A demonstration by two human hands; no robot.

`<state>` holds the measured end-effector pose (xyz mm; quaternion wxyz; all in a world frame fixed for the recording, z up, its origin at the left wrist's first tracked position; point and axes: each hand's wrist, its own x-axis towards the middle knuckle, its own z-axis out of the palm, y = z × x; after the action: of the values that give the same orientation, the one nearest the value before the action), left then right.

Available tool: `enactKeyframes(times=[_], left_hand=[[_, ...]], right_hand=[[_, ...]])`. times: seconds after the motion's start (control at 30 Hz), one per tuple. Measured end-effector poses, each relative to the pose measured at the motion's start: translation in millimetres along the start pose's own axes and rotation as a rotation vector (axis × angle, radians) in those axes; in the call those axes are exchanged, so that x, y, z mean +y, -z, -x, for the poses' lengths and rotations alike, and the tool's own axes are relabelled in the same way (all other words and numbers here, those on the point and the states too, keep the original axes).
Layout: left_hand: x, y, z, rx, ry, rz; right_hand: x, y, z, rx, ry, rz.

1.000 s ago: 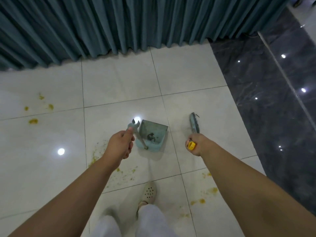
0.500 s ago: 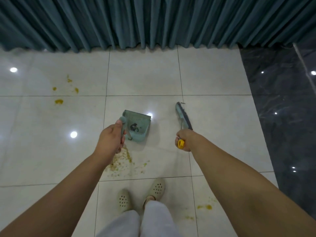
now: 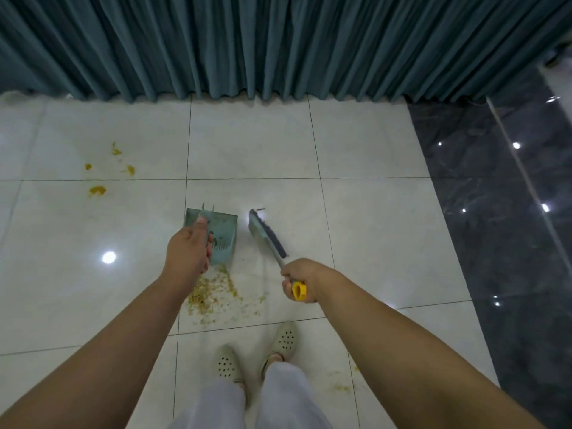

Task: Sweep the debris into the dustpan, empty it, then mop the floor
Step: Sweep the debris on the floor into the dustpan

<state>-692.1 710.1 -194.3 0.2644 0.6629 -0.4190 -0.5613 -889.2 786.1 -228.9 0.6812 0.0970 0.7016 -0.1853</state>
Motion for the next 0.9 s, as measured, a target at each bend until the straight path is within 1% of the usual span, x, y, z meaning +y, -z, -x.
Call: enactKeyframes(times=[0.07,0.17,0.3,0.43,0.7,0.8,0.9], left_hand=[[3,3,0,-0.009,-0.001,0.009],[10,6,-3,-0.009,-0.017,0.018],[16,-2,-7,-0.023,-0.031,0.014],[25,-23,-14,-0.038,-0.025,-0.004],[55,-98,-51,-0.007,0.006,-0.004],[70,-131,-68,0.030,0.049,0.013],[86,-164,-85,0.074,0.121,0.079]], right_hand=[[-2,0,12,-0.024,0.007,-0.028],[-6,5,25,-0.018,0.011,-0.074],[-12,24,30,0.038,0.061,-0.141],[-32,63,28,0.115,0.115,-0.192],[-121,170,-1,0.235,0.179,-0.279],[-159,214,-12,0.255,0.183,-0.301],[-199,254,-21,0.289,0.164,-0.297]])
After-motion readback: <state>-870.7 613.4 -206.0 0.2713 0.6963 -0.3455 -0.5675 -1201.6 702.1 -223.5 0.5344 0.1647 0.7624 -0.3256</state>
